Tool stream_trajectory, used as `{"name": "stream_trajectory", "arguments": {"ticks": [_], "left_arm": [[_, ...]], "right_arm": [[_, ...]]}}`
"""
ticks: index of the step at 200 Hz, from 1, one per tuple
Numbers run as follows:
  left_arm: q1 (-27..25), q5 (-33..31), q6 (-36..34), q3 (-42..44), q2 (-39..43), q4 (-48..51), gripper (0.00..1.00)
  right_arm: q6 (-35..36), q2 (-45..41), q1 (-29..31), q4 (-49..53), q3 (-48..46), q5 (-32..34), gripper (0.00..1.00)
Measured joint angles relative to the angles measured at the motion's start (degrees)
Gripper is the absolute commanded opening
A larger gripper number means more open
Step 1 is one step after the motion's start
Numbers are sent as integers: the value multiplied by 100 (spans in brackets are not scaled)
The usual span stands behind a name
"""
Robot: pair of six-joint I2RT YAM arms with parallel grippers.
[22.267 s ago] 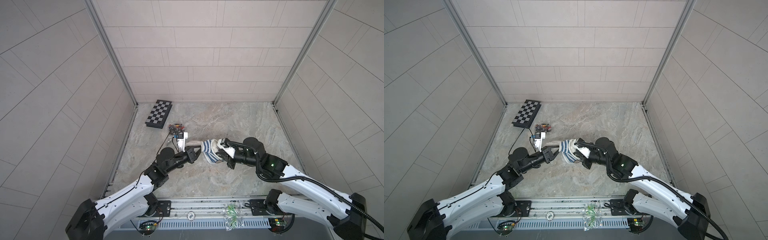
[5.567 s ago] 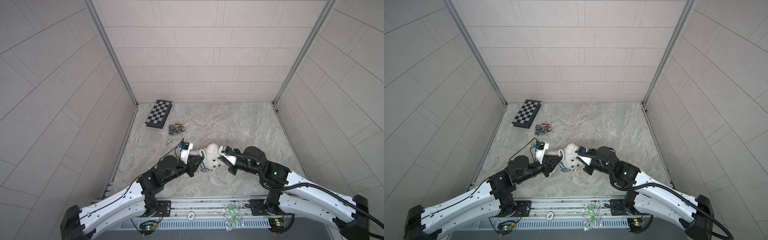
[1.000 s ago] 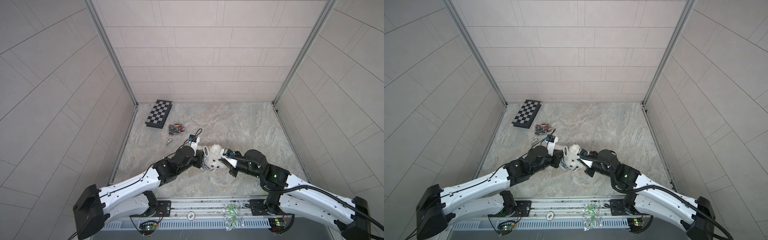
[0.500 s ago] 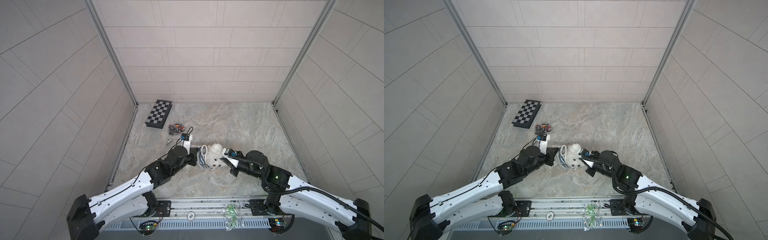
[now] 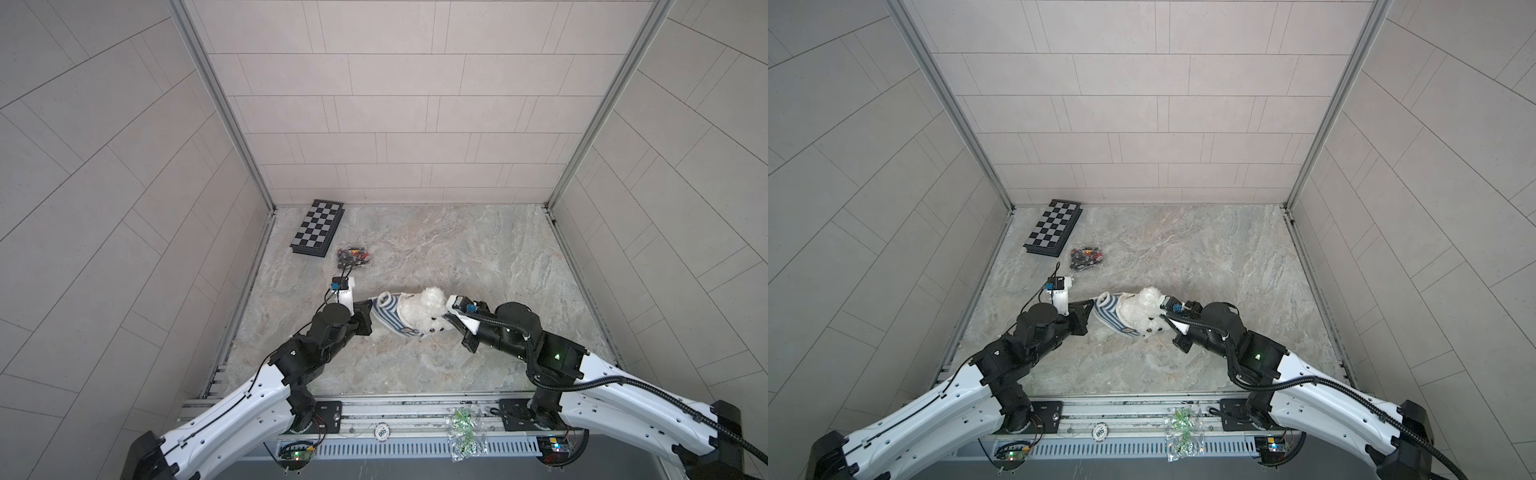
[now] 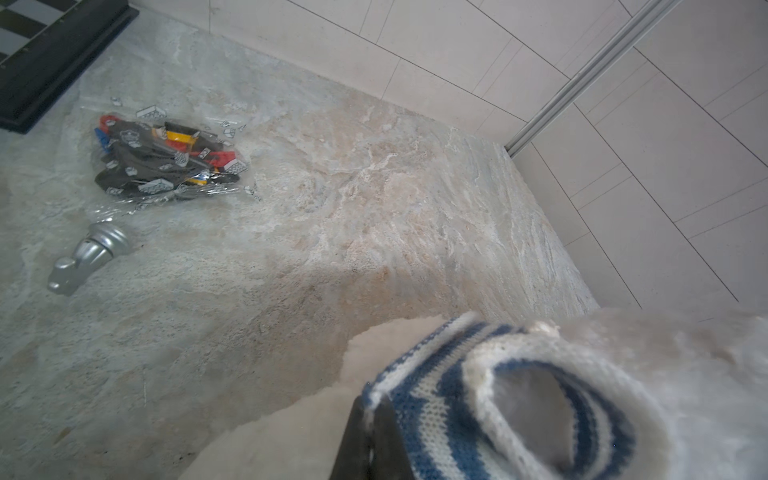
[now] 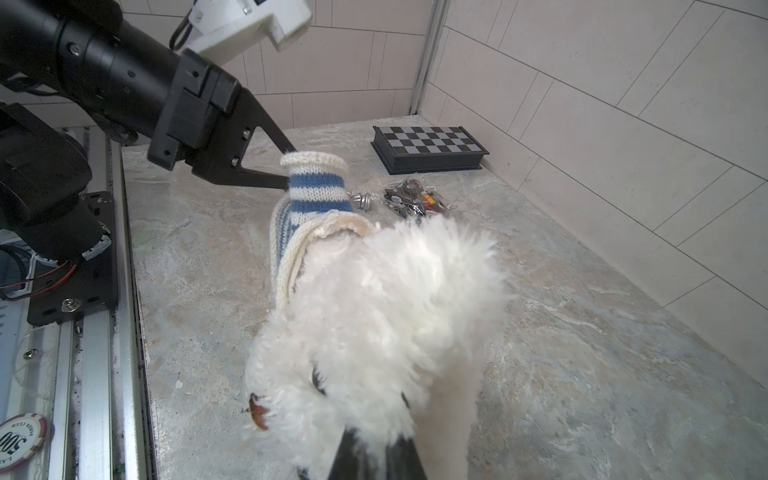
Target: Dress the teddy bear
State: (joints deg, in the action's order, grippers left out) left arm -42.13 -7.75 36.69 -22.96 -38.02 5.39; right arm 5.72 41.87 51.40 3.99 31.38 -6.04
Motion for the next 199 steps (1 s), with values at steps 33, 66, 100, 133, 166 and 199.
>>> {"name": "stream_trajectory", "arguments": {"ticks": [33,66,100,133,166,199], "left_arm": [[13,-2,146,319,304,57,0],[17,68,144,544,619,70,0],[24,251,92,726,817,122,0],[26,348,70,798,820,155,0],[26,256,61,813,841,214,0],[28,302,52,822,535,-7,0]], "right_arm": [[-122,26,-2,2,-2,155,0],[-323,310,-33,57,52,365,0],[-715,667,-247,208,278,409,0],[-1121,927,-339,407,535,496,0],[-1497,1082,-529,577,612,520,0],[-1740,1338,-713,614,612,461,0]]}}
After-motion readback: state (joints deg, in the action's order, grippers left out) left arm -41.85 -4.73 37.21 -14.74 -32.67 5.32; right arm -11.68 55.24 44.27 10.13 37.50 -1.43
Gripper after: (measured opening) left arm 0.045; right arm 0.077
